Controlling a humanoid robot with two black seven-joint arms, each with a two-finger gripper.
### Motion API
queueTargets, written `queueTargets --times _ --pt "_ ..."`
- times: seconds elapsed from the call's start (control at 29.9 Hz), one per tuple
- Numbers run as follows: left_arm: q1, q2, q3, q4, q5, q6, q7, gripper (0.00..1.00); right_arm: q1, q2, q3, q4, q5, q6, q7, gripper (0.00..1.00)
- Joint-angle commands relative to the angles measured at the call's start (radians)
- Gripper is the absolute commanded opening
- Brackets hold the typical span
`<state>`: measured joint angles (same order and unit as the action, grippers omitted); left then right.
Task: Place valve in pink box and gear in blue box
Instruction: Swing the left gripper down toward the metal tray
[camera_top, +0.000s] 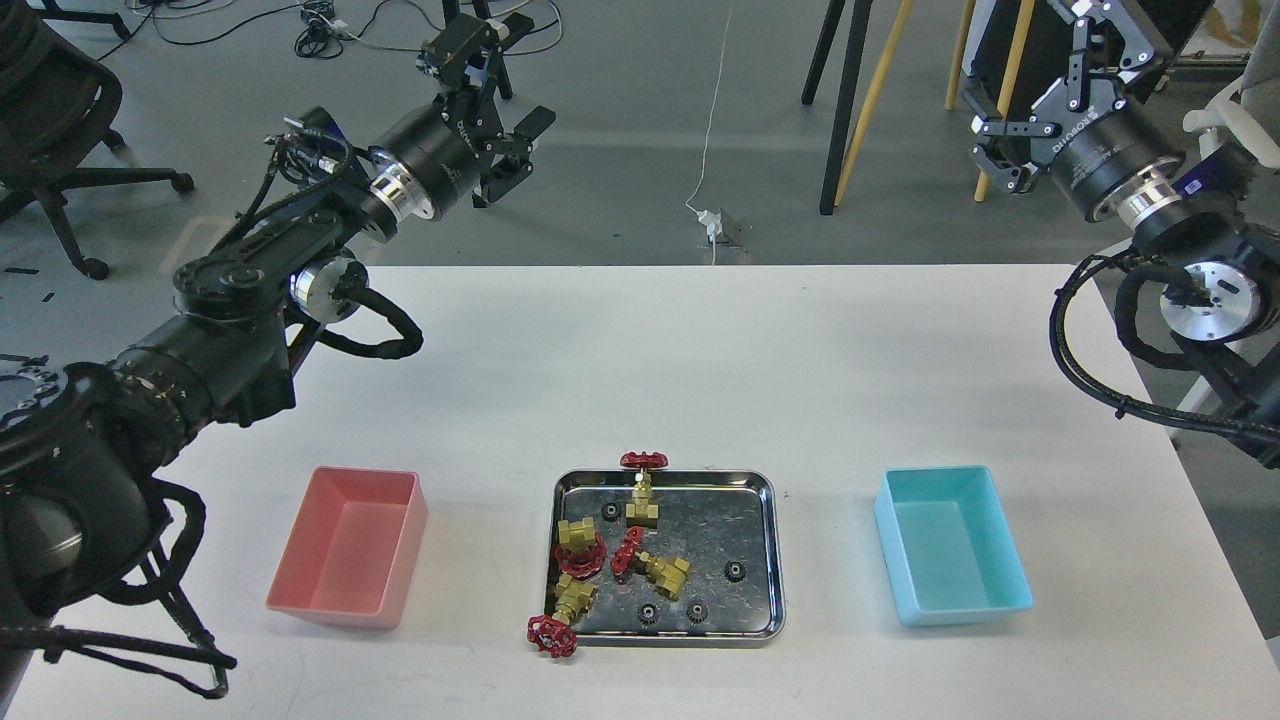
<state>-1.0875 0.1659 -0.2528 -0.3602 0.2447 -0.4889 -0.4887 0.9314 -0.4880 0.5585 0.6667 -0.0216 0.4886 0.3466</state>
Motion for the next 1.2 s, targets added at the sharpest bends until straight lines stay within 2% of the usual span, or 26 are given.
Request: queueTargets --times 0.0,0.13,0.3,0.4,0.5,0.63,0.7,0.87,0.93,1.0,1.17 --pt "0.0 0.018 0.0 0.006 -0.002 0.0 0.0 1.0 0.0 0.02 0.0 0.002 0.0 0.0 0.0 0.99" --pt "-0.006 0.056 -0.003 0.013 -0.01 0.0 0.0 1.0 0.004 0.025 0.004 -0.001 0.0 0.0 0.0 0.99" --pt "0.038 0.029 -0.12 -0.019 -0.053 0.0 0.0 1.0 0.007 0.025 0.009 -0.004 0.003 0.0 0.0 0.99" --pt "0.041 0.043 -0.118 -0.129 -0.036 0.0 0.0 1.0 0.007 0.025 0.043 -0.009 0.009 0.0 0.0 0.99" --pt "0.029 0.133 -0.118 -0.258 0.095 0.0 0.0 1.0 0.004 0.023 0.089 -0.015 0.011 0.0 0.0 0.99" --pt "-0.032 0.315 -0.102 -0.572 0.385 0.0 0.0 0.99 -0.005 0.019 0.107 -0.015 0.014 0.0 0.0 0.99" --pt "-0.099 0.395 0.019 -0.698 0.448 0.0 0.0 0.99 -0.006 0.016 0.107 -0.019 0.017 0.0 0.002 0.99" --pt "-0.346 0.512 0.456 -0.906 0.585 0.0 0.0 0.99 -0.008 0.011 0.109 -0.024 0.035 0.0 -0.003 0.99" --pt "-0.405 0.521 0.576 -0.954 0.735 0.0 0.0 0.99 -0.008 0.011 0.109 -0.026 0.06 0.0 -0.006 0.99" --pt "-0.411 0.517 0.692 -0.968 0.856 0.013 0.0 0.99 -0.008 0.009 0.109 -0.027 0.077 0.0 -0.008 0.99" --pt "-0.393 0.474 0.923 -0.99 0.979 0.303 0.0 0.99 -0.01 0.009 0.104 -0.071 0.08 0.0 -0.009 0.99"
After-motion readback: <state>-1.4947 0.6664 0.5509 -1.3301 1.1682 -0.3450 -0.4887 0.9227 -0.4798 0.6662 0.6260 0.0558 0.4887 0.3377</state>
